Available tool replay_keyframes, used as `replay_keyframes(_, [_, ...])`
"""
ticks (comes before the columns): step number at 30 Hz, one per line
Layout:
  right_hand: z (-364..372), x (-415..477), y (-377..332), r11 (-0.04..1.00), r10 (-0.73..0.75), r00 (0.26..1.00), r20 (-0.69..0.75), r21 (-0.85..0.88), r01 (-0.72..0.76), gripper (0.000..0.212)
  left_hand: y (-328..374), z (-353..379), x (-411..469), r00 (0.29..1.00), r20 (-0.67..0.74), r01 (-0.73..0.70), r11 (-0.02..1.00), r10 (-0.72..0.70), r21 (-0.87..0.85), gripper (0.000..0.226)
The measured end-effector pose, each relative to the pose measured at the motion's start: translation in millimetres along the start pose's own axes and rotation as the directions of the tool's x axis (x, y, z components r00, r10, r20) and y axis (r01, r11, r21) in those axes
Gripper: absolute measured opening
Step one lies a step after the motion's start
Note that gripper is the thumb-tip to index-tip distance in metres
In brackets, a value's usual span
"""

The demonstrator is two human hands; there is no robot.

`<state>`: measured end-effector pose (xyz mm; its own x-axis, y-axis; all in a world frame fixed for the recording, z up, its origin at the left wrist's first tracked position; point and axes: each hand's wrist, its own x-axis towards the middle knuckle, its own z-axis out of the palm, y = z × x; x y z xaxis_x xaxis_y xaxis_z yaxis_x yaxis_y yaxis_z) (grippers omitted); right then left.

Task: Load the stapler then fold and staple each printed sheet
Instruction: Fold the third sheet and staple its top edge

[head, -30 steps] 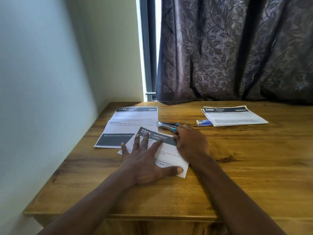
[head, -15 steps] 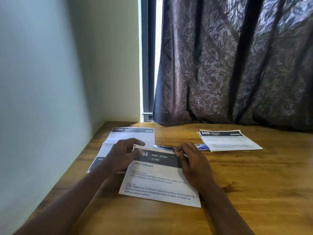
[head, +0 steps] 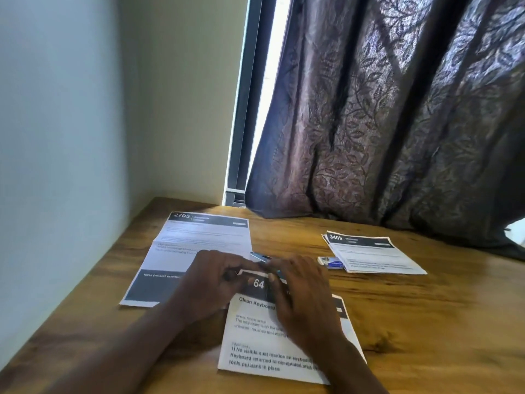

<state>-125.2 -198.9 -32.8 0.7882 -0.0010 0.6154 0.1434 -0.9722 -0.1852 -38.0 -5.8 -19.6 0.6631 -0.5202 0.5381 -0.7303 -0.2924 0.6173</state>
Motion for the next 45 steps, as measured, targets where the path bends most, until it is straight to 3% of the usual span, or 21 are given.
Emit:
replay_keyframes(10, [3,-2,1,0.994,0.002,1.0,0.008,0.105,-0.003,0.015,10,5,-4,0.997,-0.072,-0.007,0.997,0.001,-0.081,0.026])
replay_keyframes(22, [-6,-1,-2,0.992,-0.036,0.99,0.134,0.127,0.019,0.025,10,9,-6,0.999,-0.033,-0.009,0.959,0.019,0.282,0.026])
replay_keyframes(31, [-5,0,0,0.986,0.003,0.987,0.16,0.163,-0.029,0.031,13,7,14,1.0,-0.03,0.009,0.949,0.001,0.315,0.03])
replay_keyframes(36, [-2,0,2,0.979,0.026,0.992,0.127,0.197,-0.051,0.029,13,20,59,0.987,0.159,-0.061,0.936,0.006,0.345,0.04])
replay_keyframes(39, [-2,1,2,0.974,0.034,0.992,0.121,0.219,-0.06,0.024,18,32,79,0.951,0.302,-0.073,0.909,-0.059,0.409,0.045])
replay_keyframes(45, [2,1,4,0.974,0.057,0.99,0.129,0.212,-0.083,0.016,15,31,92,0.873,0.442,-0.059,0.854,-0.207,0.517,0.039])
